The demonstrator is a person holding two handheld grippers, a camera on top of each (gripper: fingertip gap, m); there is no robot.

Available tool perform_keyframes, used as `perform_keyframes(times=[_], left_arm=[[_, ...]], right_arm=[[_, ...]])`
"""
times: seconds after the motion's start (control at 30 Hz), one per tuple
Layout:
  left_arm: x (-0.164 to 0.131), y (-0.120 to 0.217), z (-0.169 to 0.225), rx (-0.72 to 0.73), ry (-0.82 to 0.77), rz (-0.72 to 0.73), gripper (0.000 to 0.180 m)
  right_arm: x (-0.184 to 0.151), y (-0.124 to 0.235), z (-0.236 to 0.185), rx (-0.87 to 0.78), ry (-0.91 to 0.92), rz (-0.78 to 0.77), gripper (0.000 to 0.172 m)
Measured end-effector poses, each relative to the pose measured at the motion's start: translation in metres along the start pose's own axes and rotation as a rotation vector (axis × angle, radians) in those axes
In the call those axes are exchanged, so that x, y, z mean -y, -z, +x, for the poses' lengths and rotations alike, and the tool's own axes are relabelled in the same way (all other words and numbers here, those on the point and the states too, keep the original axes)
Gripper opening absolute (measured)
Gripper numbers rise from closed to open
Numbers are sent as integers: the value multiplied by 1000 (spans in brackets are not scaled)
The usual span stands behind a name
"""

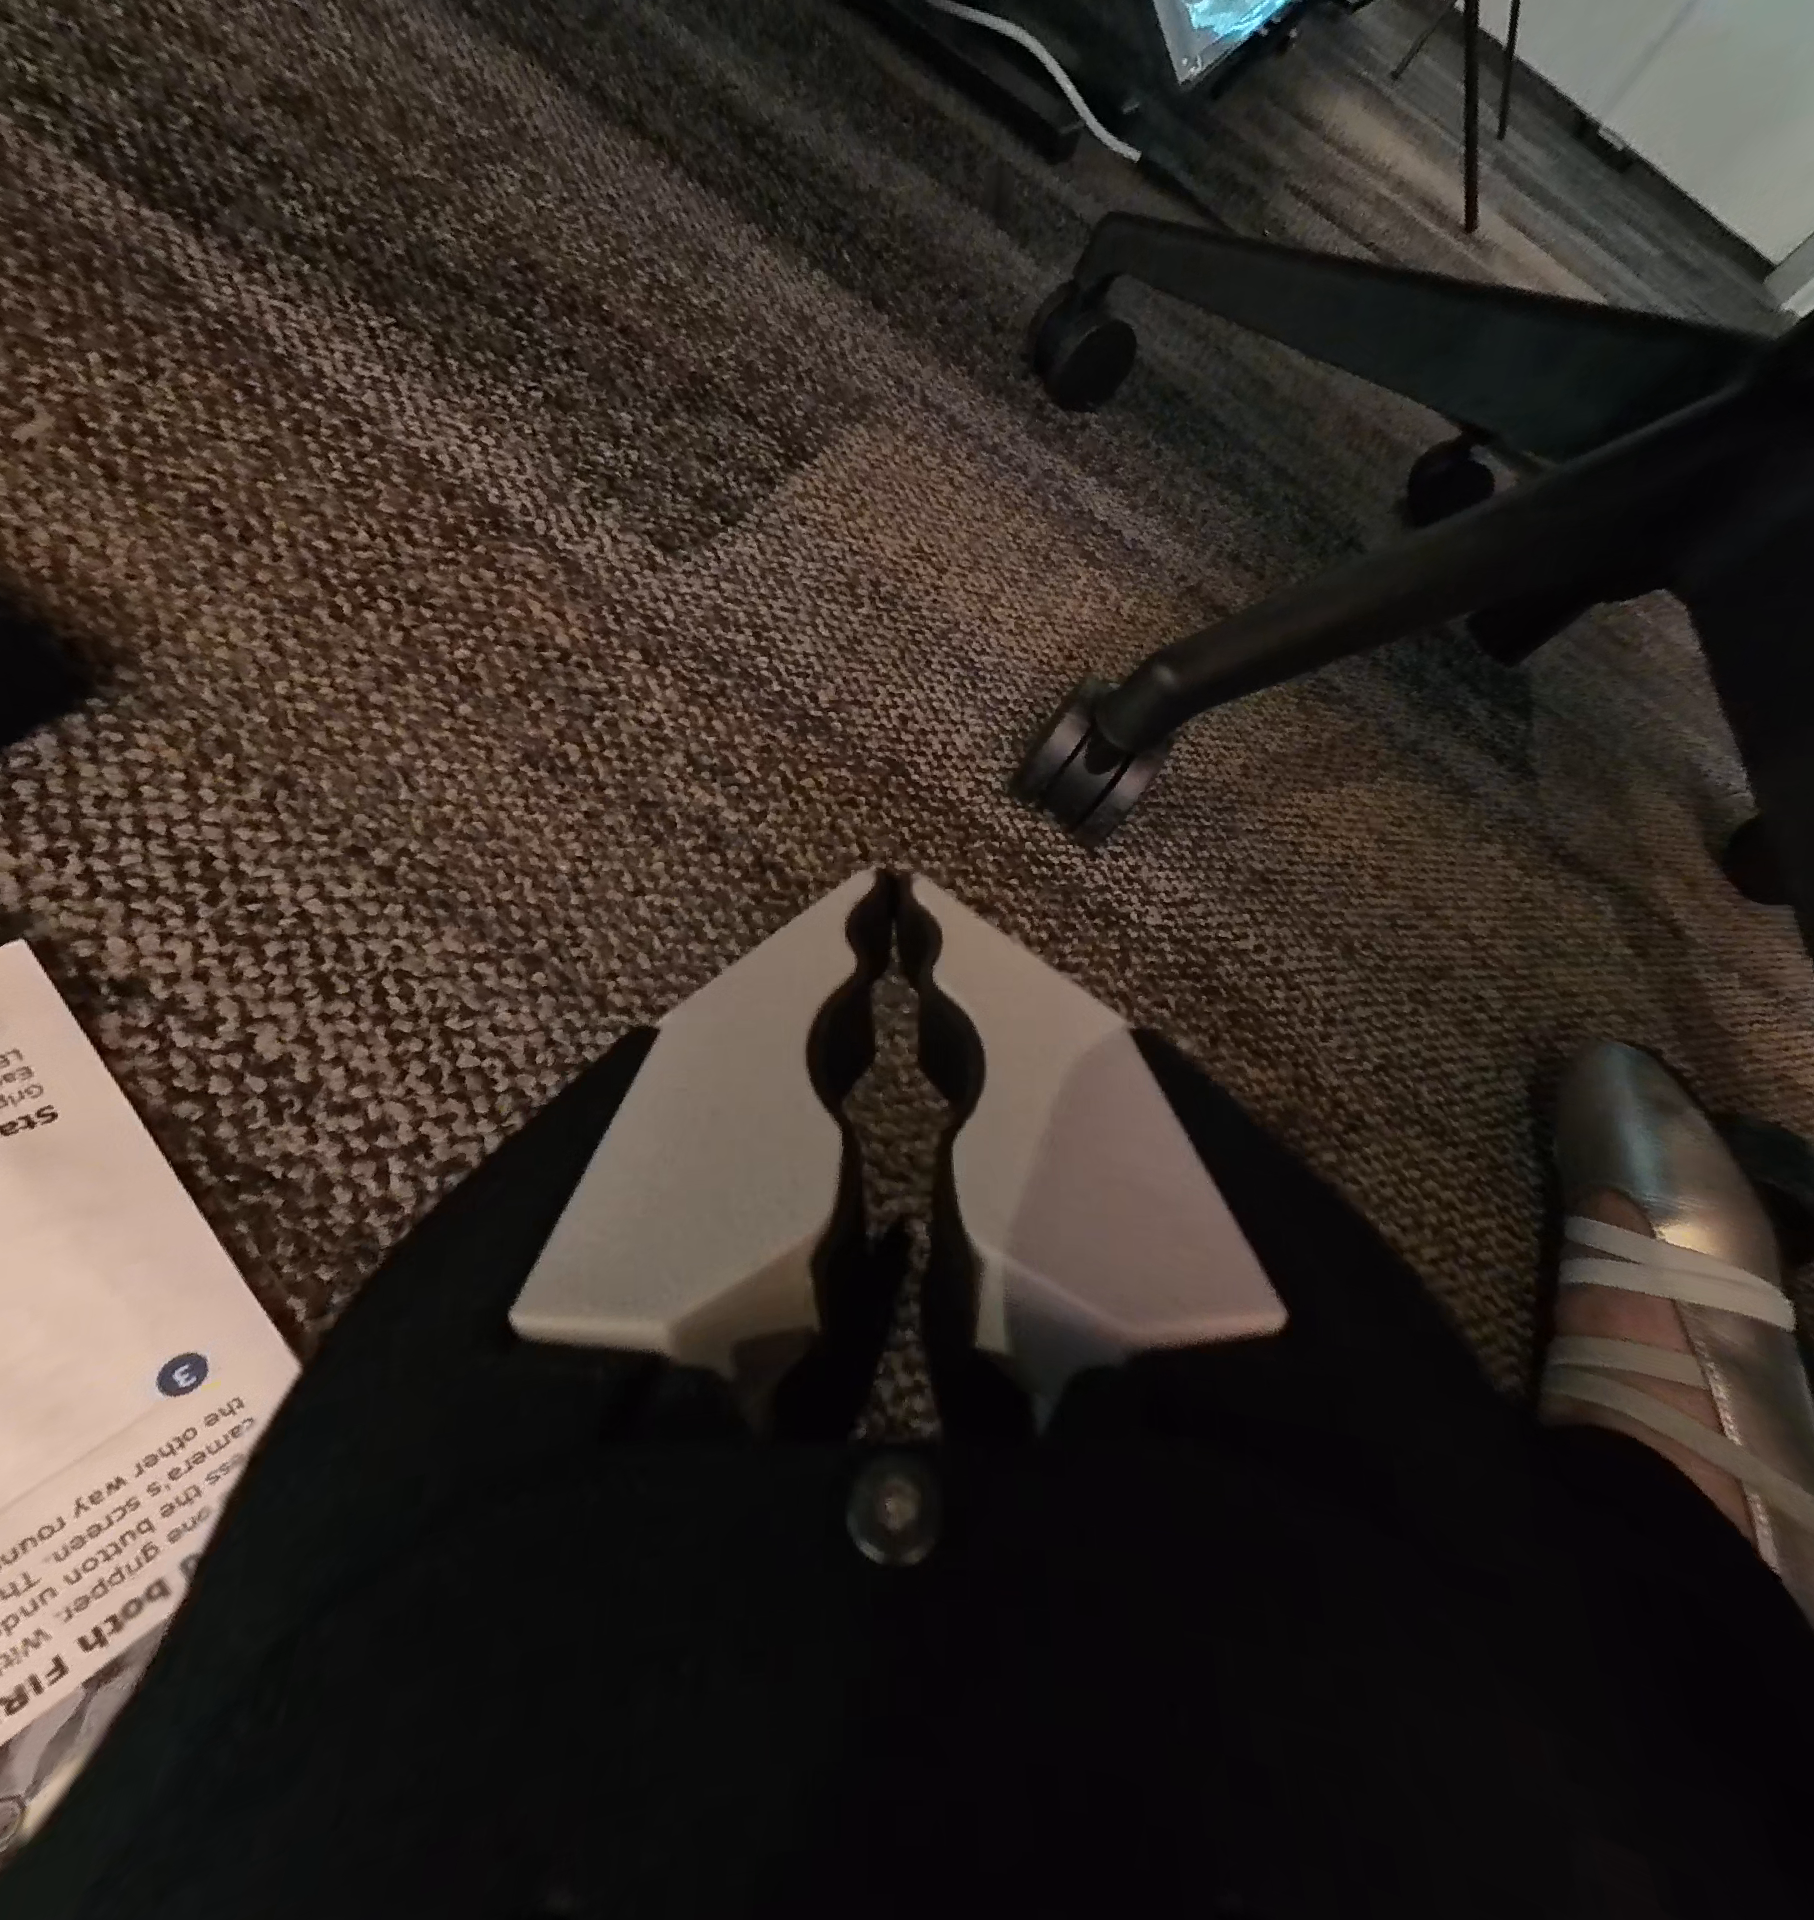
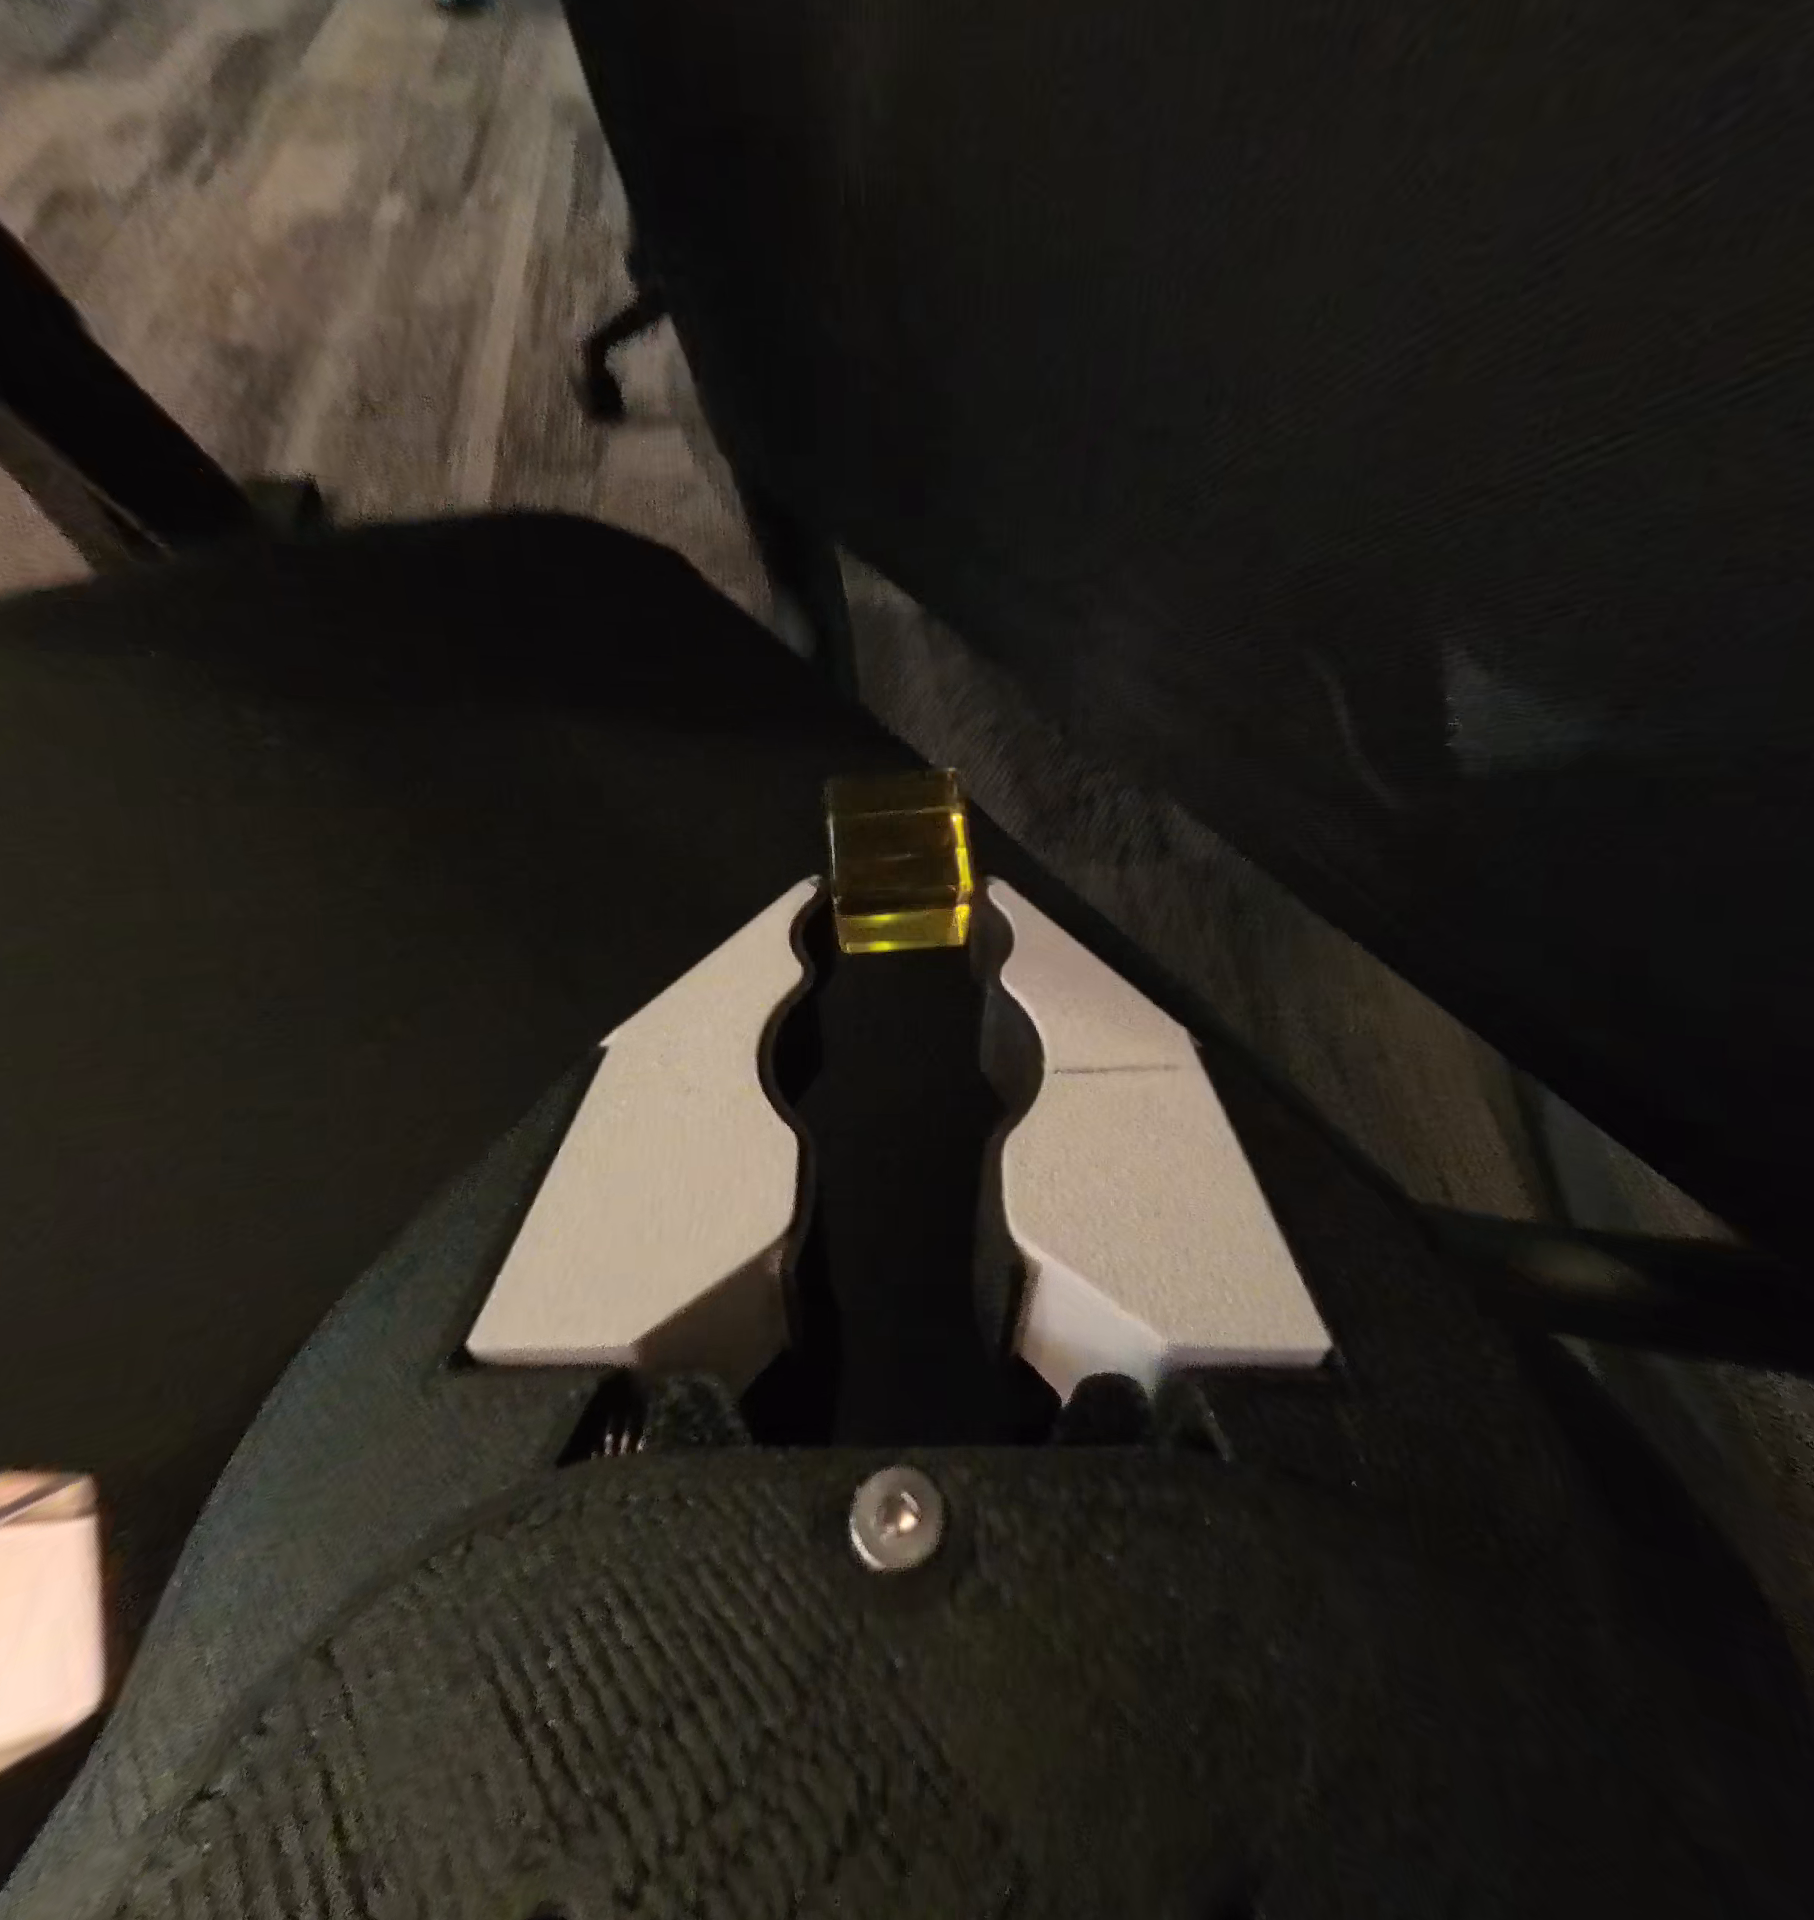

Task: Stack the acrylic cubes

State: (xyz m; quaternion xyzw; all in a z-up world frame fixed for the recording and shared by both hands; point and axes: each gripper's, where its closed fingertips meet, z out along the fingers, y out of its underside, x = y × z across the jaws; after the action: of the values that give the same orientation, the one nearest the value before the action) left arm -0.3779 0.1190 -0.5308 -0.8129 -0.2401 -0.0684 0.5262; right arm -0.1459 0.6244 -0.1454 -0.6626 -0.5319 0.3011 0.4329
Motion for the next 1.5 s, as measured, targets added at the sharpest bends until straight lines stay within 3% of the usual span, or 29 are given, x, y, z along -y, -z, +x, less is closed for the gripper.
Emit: perform_keyframes(times=[0.2, 0.33, 0.43, 0.6, 1.13, 1.17, 1.27, 1.33, 1.37, 1.5], left_arm=[[7, 10, 4, -31, 45, 53, 0], [11, 16, 5, -41, 77, 82, 0], [14, 23, 6, -41, 92, 104, 0], [19, 31, 6, -44, 117, 140, 0], [23, 34, 6, -72, 143, 171, 0], [23, 34, 6, -72, 145, 172, 0], [23, 34, 5, -74, 154, 173, 0], [24, 34, 5, -76, 155, 174, 0], [24, 34, 5, -76, 155, 175, 0], [26, 34, 6, -81, 160, 183, 0]], right_arm=[[45, 108, -46, 11, -74, 235, 25], [54, 146, -100, 119, -38, 201, 25], [46, 151, -130, 139, 13, 92, 25], [38, 143, -147, 126, 58, -46, 25], [33, 135, -139, 132, 0, -82, 26], [32, 136, -140, 133, -1, -80, 28], [33, 141, -140, 116, -21, -44, 57], [36, 152, -136, 64, -48, 21, 61], [35, 158, -132, 8, -57, 66, 58], [-5, 167, -101, -290, -91, 87, 13]])
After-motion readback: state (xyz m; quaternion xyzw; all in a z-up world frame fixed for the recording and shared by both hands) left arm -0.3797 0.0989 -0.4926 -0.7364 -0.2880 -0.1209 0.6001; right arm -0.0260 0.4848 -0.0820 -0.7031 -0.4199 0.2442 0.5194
